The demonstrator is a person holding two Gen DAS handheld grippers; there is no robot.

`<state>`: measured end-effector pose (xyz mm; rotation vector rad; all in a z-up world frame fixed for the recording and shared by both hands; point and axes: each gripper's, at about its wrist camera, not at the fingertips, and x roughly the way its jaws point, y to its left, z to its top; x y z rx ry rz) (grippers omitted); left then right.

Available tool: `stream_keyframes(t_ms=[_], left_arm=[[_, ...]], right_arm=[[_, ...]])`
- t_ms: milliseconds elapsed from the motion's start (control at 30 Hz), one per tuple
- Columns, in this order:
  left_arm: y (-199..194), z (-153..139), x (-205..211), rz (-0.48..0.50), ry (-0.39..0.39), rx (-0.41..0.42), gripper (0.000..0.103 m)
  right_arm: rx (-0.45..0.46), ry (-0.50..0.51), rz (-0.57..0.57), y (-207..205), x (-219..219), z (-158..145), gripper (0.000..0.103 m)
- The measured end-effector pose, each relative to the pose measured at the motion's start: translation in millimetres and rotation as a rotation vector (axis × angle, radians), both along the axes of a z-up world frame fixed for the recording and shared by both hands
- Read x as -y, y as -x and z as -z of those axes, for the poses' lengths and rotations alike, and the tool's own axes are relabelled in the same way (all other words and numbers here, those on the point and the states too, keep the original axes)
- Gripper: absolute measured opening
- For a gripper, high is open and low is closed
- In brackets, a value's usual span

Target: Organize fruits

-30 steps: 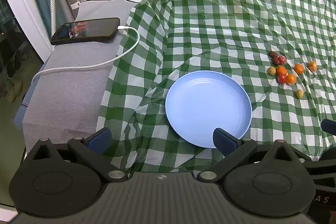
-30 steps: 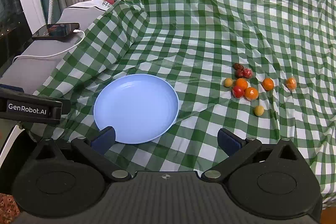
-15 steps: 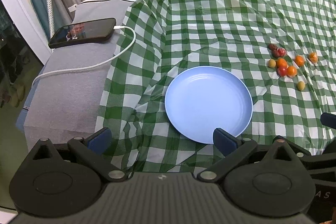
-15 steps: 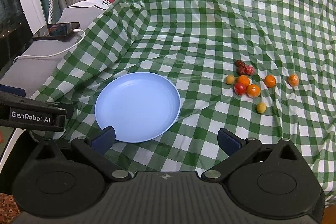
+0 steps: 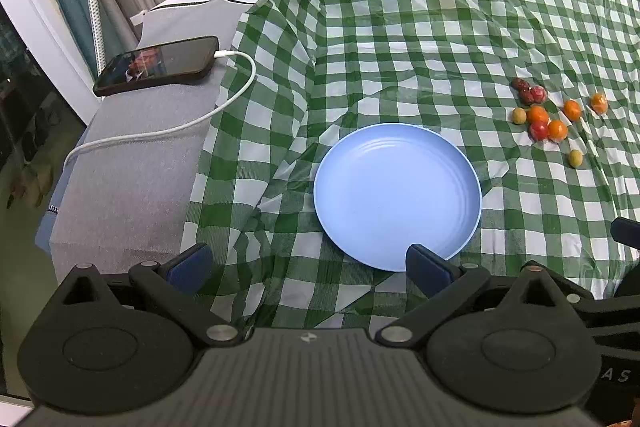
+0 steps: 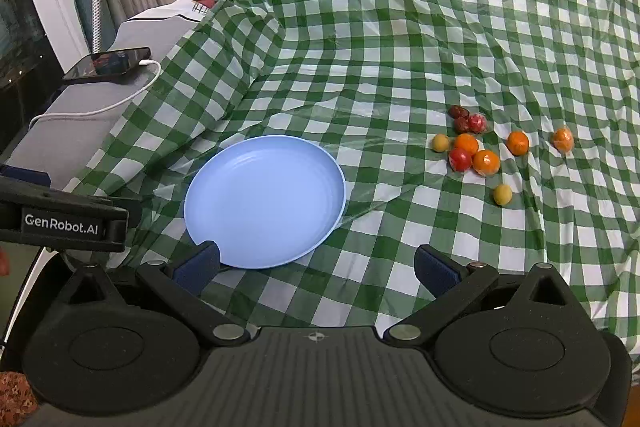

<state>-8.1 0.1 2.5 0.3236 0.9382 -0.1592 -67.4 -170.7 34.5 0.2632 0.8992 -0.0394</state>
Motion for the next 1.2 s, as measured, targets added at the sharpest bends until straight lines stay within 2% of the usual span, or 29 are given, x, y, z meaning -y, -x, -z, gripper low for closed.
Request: stream_keyframes(t_ms=[267, 1200], left_arm=[[2.7, -3.6, -4.6, -0.010, 0.039, -0.008, 0.103], [7.3, -0.9, -2.2, -0.006, 0.004, -0.008, 0.103]], right_arm=[[0.010, 0.021, -0.013, 2.9, -3.5, -3.0, 0.102], [0.010, 0.010, -0.009, 6.5, -2.4, -1.9, 0.102]])
